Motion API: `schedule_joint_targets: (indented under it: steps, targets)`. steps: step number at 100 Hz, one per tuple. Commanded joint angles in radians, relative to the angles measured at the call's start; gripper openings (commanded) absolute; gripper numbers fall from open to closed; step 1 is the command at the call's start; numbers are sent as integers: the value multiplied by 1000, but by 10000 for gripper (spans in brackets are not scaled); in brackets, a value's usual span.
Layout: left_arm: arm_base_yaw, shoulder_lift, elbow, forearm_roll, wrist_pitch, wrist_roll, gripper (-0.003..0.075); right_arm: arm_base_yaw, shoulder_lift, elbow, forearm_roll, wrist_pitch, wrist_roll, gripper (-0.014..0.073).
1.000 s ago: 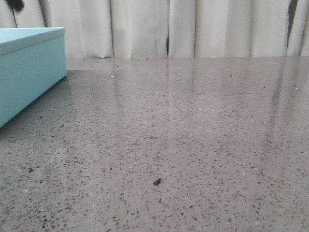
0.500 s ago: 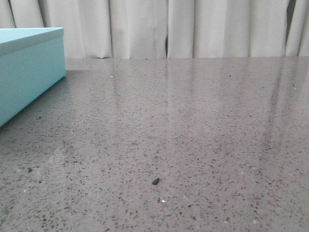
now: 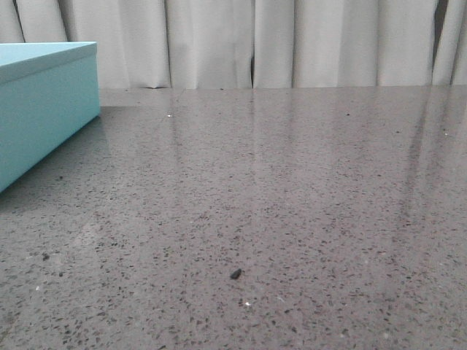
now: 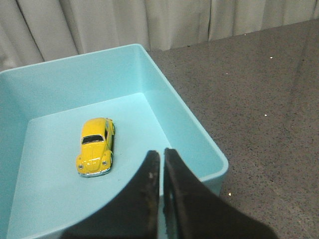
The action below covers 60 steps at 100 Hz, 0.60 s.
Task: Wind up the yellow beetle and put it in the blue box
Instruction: 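Open the left gripper and withdraw it from the box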
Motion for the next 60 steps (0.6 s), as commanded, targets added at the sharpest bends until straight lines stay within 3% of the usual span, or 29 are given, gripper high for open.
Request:
schedule_joint_targets:
  steps: [1, 39, 52, 60]
  targets:
    - [-6, 6, -26, -22, -65, -12, -19, -2, -8, -18, 1, -70, -11, -49]
    - [-6, 6, -26, -6, -63, 4, -19, -2, -8, -18, 1, -70, -11, -49]
    - [-1, -33, 39, 80, -112, 15, -19, -2, -8, -18, 1, -70, -11, -49]
    - [24, -72, 129, 80, -227, 20, -19, -2, -8, -18, 1, -70, -11, -49]
